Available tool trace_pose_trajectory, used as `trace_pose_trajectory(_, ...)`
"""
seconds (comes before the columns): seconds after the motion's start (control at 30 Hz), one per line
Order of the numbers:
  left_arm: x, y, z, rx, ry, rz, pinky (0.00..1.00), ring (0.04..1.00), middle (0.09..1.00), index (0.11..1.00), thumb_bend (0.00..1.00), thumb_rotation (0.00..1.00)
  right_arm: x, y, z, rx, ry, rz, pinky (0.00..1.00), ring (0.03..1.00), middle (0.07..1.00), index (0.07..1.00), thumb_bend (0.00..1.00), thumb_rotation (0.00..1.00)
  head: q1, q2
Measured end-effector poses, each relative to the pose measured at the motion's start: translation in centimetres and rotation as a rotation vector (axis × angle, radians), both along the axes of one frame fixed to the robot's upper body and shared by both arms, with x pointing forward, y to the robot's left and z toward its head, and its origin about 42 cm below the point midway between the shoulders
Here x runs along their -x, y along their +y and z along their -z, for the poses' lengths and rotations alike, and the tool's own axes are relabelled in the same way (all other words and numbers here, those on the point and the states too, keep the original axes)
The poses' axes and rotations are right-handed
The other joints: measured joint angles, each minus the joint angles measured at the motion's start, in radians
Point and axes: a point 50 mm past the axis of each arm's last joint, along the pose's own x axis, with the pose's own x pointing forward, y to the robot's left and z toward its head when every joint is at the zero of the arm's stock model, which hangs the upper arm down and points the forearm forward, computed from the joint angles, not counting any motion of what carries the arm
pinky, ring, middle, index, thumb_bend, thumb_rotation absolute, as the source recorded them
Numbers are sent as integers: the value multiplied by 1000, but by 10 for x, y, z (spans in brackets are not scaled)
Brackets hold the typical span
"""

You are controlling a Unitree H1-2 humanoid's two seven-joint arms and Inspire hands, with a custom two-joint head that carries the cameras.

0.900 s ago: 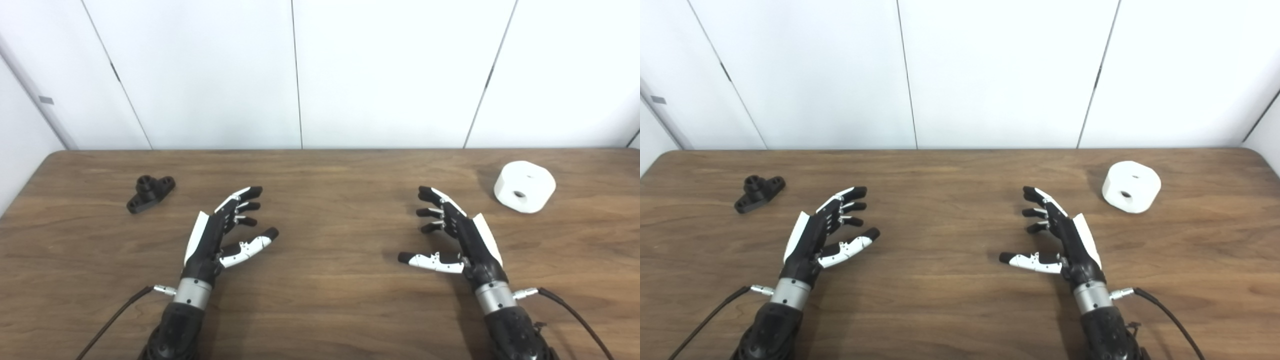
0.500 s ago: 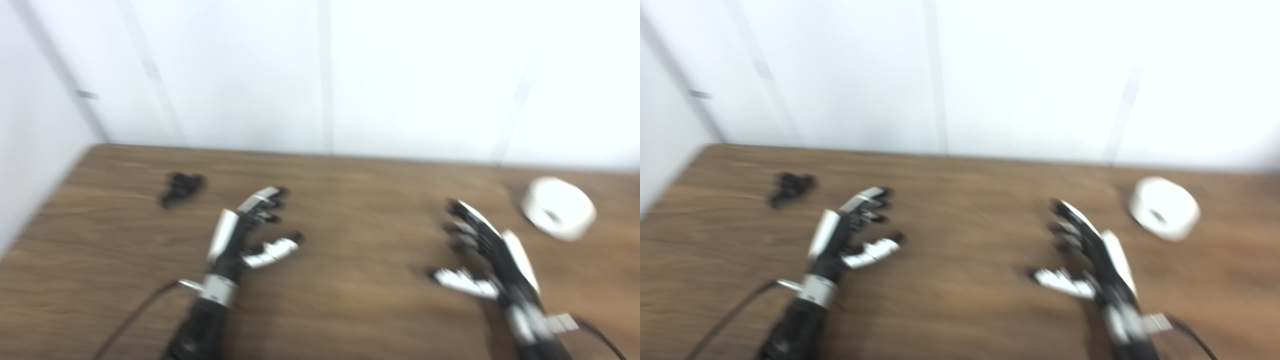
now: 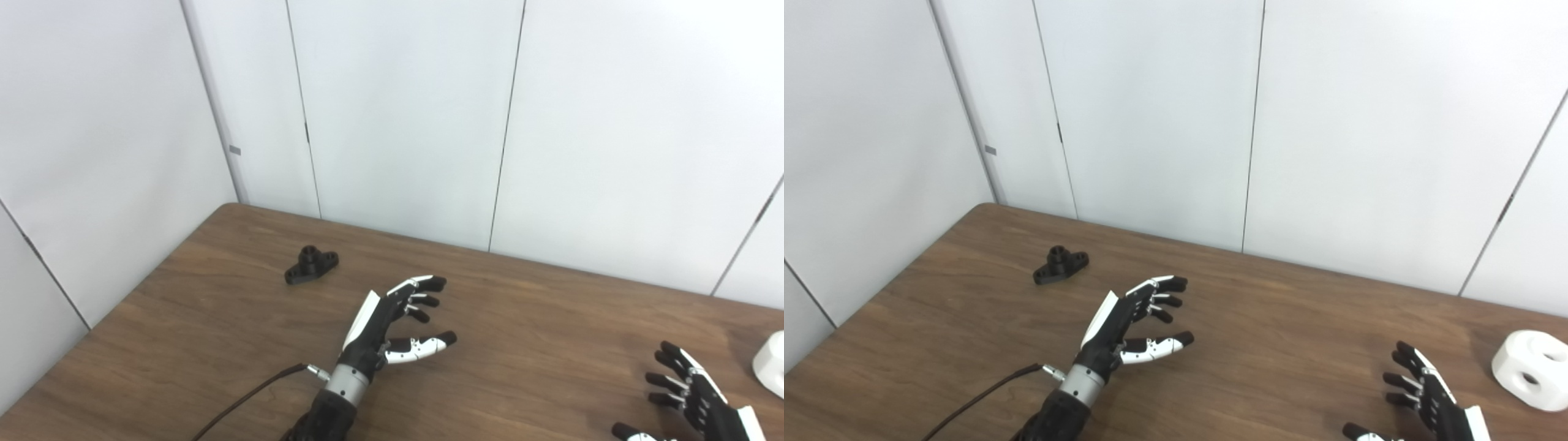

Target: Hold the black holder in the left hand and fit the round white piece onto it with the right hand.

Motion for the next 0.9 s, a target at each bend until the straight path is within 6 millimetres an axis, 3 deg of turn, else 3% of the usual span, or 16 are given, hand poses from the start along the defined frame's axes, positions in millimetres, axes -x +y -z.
trace_pose_trajectory(0.2, 1, 5, -2, 2, 8, -16, 613, 734, 781, 765, 695, 36, 3, 0, -2, -5, 5, 4, 682, 771, 874, 895, 656, 0, 5, 6)
trace_pose_trajectory(0.3, 1, 9, -6, -49, 10, -1, 548, 666, 712, 690, 712, 3, 3, 1, -5, -16, 14, -2, 687, 770, 876, 896, 643, 0, 8, 8)
trace_pose_trajectory(0.43, 2, 30, -9, -167, 45, 11, 592, 683, 695, 668, 760, 0, 4, 0, -7, -20, 18, -8, 682, 767, 877, 897, 639, 0, 9, 8)
trace_pose_trajectory(0.67, -5, 71, -42, -318, 36, -6, 565, 666, 700, 689, 745, 2, 5, -3, -8, -20, 19, 1, 671, 758, 876, 895, 630, 0, 14, 12)
trace_pose_trajectory(0.8, -10, 78, -63, -379, 2, -34, 573, 675, 701, 688, 735, 0, 6, -4, -11, -17, 24, 11, 659, 751, 876, 890, 628, 0, 17, 14)
trace_pose_trajectory(0.9, -11, 84, -70, -412, -17, -56, 632, 713, 726, 695, 725, 0, 6, -4, -11, -15, 26, 12, 669, 756, 879, 891, 625, 0, 26, 15)
